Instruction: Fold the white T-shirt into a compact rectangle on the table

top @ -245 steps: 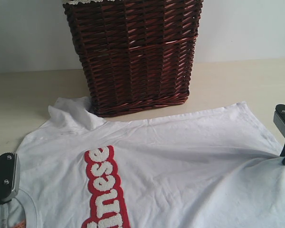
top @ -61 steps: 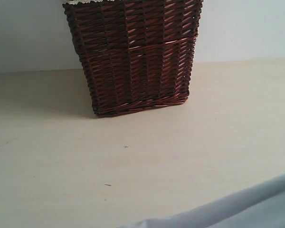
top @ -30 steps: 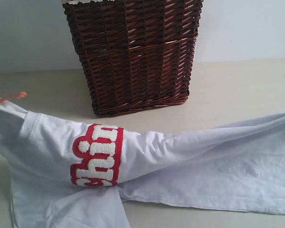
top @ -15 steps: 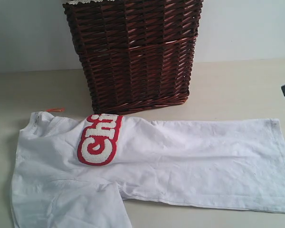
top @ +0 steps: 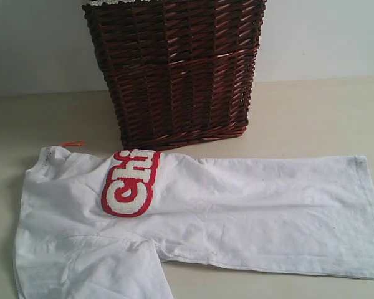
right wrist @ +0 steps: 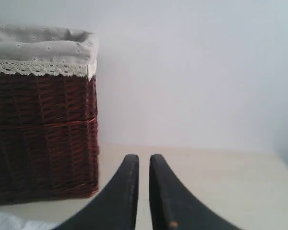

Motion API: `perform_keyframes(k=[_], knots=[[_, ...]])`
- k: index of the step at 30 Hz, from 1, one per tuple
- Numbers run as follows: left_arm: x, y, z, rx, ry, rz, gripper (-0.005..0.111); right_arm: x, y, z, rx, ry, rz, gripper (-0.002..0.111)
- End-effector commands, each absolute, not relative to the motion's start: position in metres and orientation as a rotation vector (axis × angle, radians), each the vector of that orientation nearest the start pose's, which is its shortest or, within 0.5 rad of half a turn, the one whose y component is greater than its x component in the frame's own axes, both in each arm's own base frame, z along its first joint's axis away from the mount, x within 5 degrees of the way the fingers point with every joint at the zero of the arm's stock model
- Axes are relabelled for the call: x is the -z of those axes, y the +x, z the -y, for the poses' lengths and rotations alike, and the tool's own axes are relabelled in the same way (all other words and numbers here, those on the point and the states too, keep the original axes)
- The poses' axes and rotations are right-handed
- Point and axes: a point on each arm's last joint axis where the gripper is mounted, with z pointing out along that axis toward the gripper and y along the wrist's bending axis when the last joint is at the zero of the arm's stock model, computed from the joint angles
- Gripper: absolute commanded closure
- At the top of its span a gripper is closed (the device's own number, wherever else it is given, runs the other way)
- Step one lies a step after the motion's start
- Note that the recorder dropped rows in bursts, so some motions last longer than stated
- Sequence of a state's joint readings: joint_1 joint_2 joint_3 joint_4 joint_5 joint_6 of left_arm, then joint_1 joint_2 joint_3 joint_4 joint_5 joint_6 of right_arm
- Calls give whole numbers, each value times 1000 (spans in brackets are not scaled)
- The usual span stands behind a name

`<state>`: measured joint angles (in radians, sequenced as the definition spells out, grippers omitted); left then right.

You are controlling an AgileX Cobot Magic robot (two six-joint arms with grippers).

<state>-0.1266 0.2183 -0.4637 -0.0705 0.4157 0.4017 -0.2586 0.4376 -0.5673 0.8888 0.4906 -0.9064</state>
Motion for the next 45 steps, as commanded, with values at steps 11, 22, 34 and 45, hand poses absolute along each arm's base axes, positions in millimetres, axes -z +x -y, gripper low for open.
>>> perform_keyframes(k=[11, 22, 34, 45], knots=[[-301, 51, 10, -192, 492, -1647, 105, -322, 79, -18, -464, 281, -1917, 91], [-295, 51, 10, -189, 502, -1685, 105, -289, 54, 14, 423, 15, -1324, 91], [-259, 92, 16, -88, 539, -2053, 106, -193, 62, 17, 343, 48, -1751, 91], [-262, 134, 25, -18, 595, -2207, 107, -182, 60, 16, 320, 53, -1877, 91]])
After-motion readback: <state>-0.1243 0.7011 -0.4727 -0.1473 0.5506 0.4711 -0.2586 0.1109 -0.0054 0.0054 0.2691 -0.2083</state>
